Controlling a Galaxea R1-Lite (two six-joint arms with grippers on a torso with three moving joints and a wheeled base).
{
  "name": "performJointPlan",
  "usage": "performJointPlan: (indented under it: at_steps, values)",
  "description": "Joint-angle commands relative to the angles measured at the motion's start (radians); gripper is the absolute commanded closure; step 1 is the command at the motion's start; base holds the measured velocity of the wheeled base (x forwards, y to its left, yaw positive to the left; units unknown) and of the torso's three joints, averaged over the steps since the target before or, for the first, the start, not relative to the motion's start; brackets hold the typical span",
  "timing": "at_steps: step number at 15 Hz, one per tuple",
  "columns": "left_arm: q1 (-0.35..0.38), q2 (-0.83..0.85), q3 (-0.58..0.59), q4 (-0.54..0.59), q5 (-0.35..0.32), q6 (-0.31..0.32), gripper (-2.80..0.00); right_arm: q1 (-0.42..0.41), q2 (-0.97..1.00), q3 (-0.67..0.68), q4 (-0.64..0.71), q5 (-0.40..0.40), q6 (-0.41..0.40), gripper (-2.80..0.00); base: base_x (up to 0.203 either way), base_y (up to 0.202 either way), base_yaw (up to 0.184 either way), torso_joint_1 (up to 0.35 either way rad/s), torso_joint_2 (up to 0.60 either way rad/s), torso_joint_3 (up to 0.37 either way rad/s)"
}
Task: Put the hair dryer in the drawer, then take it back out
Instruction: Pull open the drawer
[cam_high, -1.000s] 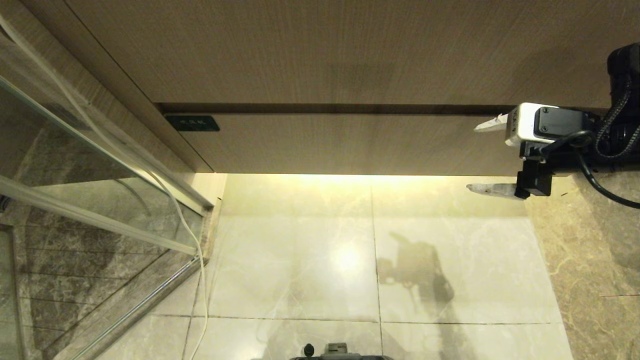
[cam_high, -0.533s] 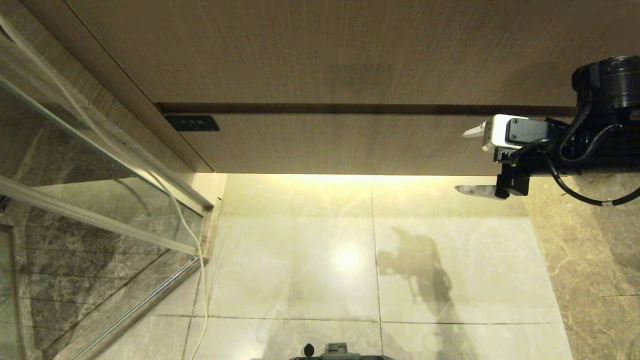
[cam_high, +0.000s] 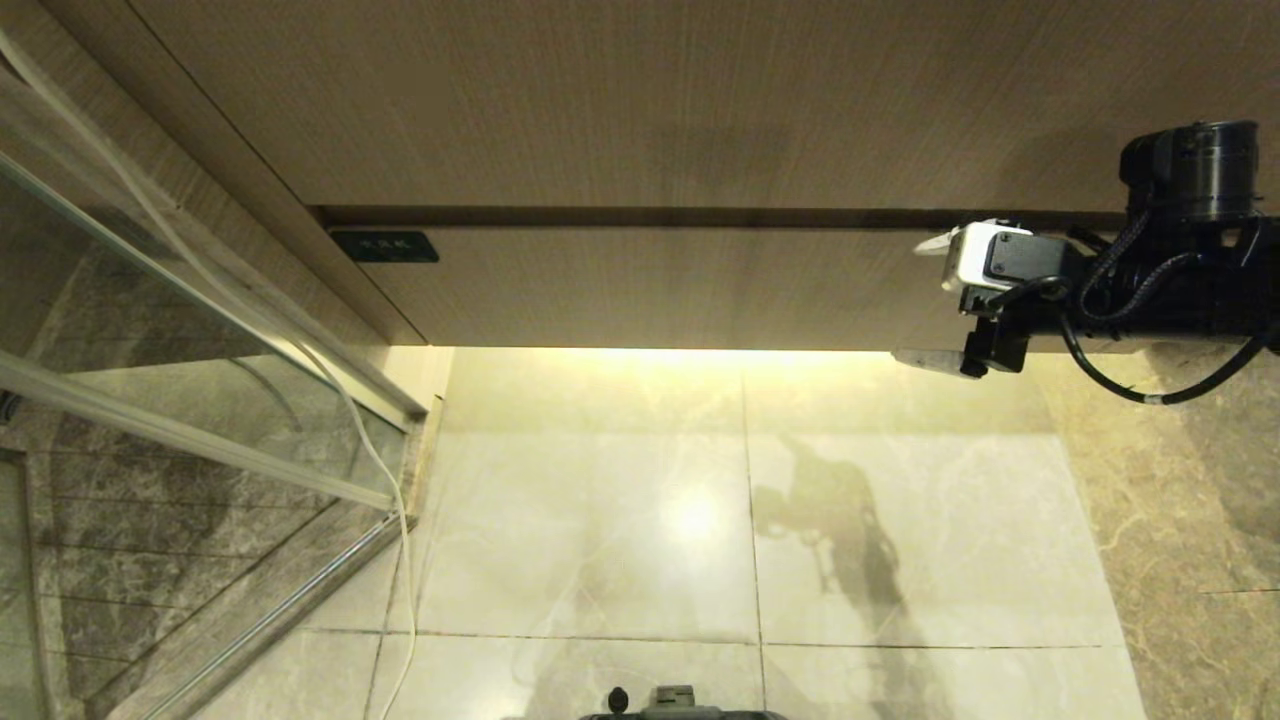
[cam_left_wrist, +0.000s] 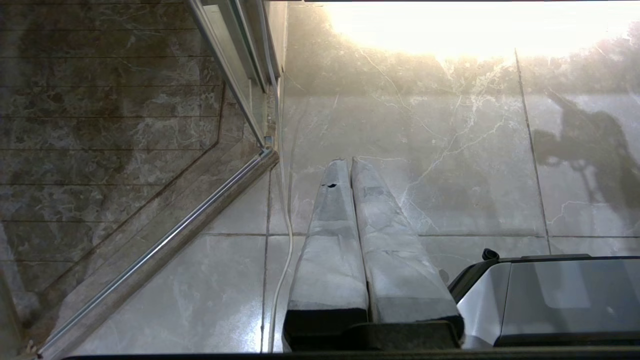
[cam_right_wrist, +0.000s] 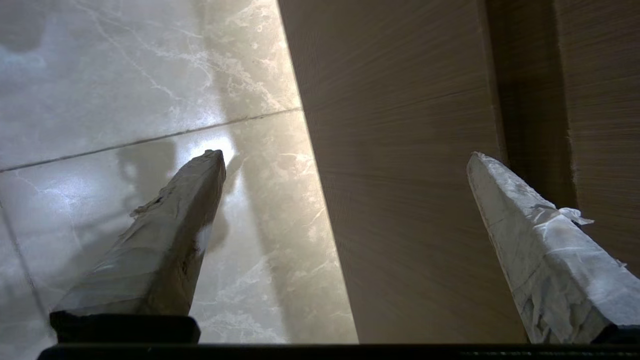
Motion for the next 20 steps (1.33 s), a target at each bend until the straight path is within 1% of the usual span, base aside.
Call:
performJointPlan:
  at_steps: [1, 4, 9, 14, 16, 20]
  values:
    - [0.000, 0.002, 0.000, -0.001, 0.000, 0.000, 0.00, 0.000, 0.021, 0.006, -0.051, 0.002, 0.003, -2.80, 0.000, 0.000, 0.000, 0.000, 0.00, 0.000]
    - [0.000, 0.002, 0.000, -0.001, 0.000, 0.000, 0.00, 0.000, 0.036, 0.008, -0.125, 0.001, 0.019, -2.80, 0.000, 0.000, 0.000, 0.000, 0.00, 0.000]
    - [0.000, 0.002, 0.000, -0.001, 0.000, 0.000, 0.00, 0.000, 0.063, 0.015, -0.205, -0.002, 0.023, -2.80, 0.000, 0.000, 0.000, 0.000, 0.00, 0.000]
    - [0.000, 0.002, 0.000, -0.001, 0.000, 0.000, 0.00, -0.001, 0.095, 0.009, -0.258, -0.004, 0.028, -2.80, 0.000, 0.000, 0.000, 0.000, 0.00, 0.000]
    - [0.000, 0.002, 0.000, -0.001, 0.000, 0.000, 0.00, -0.001, 0.105, 0.006, -0.261, -0.004, 0.033, -2.80, 0.000, 0.000, 0.000, 0.000, 0.00, 0.000]
    - [0.000, 0.002, 0.000, -0.001, 0.000, 0.000, 0.00, -0.001, 0.144, -0.006, -0.322, -0.005, 0.043, -2.80, 0.000, 0.000, 0.000, 0.000, 0.00, 0.000]
